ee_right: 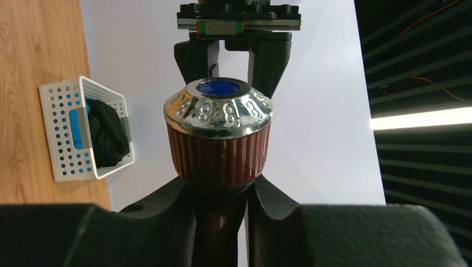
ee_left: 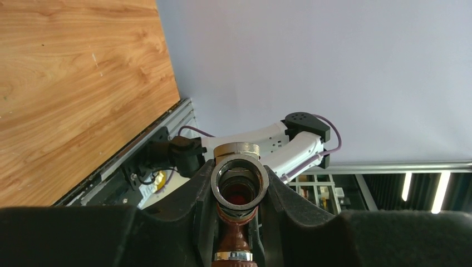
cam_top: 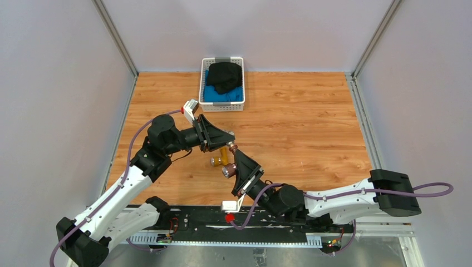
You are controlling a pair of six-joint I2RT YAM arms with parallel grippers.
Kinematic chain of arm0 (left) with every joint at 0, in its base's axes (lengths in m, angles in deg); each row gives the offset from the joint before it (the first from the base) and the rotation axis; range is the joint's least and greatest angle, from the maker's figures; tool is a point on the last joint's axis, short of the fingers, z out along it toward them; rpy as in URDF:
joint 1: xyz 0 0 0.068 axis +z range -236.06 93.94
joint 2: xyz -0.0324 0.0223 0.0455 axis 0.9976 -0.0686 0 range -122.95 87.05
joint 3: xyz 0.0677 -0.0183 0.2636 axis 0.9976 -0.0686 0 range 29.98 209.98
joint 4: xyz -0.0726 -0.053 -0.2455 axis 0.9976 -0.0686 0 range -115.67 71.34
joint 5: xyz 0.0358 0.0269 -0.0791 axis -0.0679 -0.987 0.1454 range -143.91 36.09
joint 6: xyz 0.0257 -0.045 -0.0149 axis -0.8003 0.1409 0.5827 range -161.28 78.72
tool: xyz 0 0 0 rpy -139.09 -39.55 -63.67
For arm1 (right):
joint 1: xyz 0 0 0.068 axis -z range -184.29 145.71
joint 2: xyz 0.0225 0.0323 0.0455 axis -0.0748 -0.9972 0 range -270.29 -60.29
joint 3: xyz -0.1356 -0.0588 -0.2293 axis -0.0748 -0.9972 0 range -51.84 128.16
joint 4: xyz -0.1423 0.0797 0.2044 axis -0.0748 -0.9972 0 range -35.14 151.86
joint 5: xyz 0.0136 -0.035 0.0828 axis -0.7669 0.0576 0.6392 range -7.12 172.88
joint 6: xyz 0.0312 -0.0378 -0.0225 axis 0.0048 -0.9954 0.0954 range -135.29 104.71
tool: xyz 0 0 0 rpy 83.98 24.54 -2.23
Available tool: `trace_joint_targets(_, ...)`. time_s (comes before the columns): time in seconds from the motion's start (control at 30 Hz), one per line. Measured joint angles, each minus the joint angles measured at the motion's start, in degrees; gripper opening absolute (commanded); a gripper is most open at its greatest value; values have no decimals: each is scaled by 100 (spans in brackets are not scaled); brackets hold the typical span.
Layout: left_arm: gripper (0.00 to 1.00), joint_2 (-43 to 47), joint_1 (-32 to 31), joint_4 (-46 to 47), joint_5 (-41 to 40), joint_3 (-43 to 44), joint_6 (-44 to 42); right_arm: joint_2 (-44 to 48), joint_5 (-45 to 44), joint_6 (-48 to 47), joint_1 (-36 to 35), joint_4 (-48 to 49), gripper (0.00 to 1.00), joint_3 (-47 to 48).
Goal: Install the water faucets
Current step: Install the water faucet onto the adaptor.
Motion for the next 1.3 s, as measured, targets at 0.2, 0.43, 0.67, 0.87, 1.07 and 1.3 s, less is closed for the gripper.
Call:
trace_joint_targets(0.2, 0, 0, 9, 0, -22, -2, -26, -52, 13, 125, 42, 79, 0, 11)
trace_joint_targets(0.43, 0, 20, 11, 114, -17, -2, 13, -28, 168, 796, 79, 302, 0, 9)
trace_joint_targets(0.67, 0, 28, 20, 420, 72, -4, 83, 26, 455, 1720, 173, 730, 0, -17)
trace_joint_targets(0.87, 0, 31, 20, 560, 79, -4, 146, -33, 490, 2435, 199, 1108, 0, -20)
trace_joint_targets(1.07, 0, 33, 26, 826, 90, -50, 304, -116, 490, 3423, 236, 1628, 0, -20)
trace_joint_targets(1.3, 0, 131, 31, 990, 33, -120, 372, -192, 511, 4684, 313, 2068, 0, -20)
